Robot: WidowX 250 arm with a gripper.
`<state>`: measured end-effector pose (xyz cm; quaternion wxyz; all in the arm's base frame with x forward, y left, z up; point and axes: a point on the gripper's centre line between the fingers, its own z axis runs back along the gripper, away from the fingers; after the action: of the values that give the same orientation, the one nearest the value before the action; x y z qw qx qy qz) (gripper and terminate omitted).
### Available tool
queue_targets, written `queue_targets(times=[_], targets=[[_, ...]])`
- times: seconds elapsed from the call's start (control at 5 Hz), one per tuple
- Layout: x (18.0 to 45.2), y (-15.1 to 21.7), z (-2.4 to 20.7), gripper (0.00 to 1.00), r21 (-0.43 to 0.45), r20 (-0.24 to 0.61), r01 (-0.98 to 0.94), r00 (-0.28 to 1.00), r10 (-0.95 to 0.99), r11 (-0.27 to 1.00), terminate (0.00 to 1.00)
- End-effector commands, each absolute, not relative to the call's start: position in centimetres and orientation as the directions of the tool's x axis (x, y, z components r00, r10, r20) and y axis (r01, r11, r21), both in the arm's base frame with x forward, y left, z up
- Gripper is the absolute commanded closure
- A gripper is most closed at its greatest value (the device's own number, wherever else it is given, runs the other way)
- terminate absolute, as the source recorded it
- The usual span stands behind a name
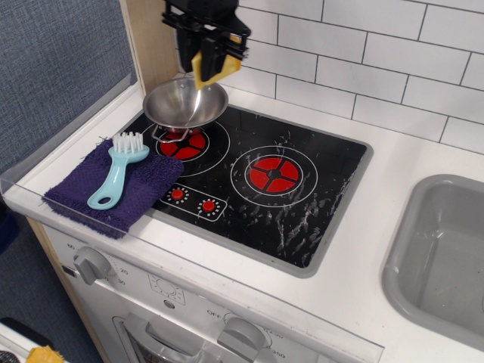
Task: Pick up the cheese and put it in the bowl.
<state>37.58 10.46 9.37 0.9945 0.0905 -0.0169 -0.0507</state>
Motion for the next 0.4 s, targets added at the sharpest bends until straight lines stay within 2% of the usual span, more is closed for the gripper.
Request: queue_targets(times=[0.0, 0.2], targets=[[36.2, 13.0, 10.4, 1.00, 0.194, 0.023, 0.040, 0.999, -0.046, 0.980, 0.00], [36.1, 13.1, 9.4, 1.00, 0.198, -0.016, 0.038, 0.999, -0.035, 0.980, 0.00]])
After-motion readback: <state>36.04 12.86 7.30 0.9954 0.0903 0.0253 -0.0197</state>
